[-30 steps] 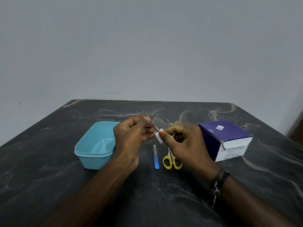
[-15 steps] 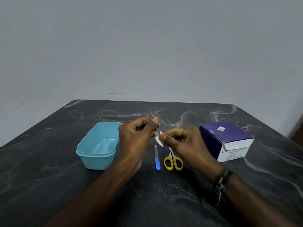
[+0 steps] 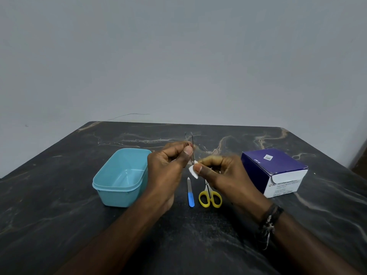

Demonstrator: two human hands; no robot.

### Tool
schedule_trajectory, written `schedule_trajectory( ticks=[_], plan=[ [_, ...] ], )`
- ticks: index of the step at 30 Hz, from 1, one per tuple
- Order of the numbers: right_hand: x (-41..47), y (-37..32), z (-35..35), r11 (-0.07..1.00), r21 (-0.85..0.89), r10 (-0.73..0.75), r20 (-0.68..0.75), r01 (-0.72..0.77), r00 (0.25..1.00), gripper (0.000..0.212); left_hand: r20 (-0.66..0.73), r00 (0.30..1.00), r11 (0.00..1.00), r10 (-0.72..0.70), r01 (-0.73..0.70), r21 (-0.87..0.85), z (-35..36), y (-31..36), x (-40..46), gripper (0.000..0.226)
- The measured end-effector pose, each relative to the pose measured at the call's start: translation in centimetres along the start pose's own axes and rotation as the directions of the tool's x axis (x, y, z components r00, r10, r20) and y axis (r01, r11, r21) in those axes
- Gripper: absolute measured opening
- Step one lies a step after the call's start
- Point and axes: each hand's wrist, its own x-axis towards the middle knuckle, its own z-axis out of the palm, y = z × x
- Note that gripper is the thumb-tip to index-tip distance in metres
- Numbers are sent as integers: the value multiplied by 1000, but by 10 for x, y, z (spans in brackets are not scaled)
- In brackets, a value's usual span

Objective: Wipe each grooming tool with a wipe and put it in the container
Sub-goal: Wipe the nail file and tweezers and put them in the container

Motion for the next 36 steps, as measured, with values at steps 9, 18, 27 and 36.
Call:
schedule_trajectory(
  ticks=[9, 18, 27, 36],
  plan=[
    [-2, -8, -3, 989, 136, 57, 47, -63, 997, 10, 131, 980, 975, -147, 166, -146, 1, 6, -1, 14],
    [-5, -14, -5, 945, 292, 113, 120, -144, 986, 13, 238, 950, 957, -203, 244, -156, 3, 4, -4, 32],
    [-8, -18, -5, 946, 269, 112, 249, -180, 962, 18, 235, 954, 946, -185, 238, -219, -1, 11, -1, 24],
    [-7, -19, -7, 959, 241, 82, 258, -146, 963, 15, 291, 938, 945, -189, 254, -205, 0, 14, -3, 23]
  ],
)
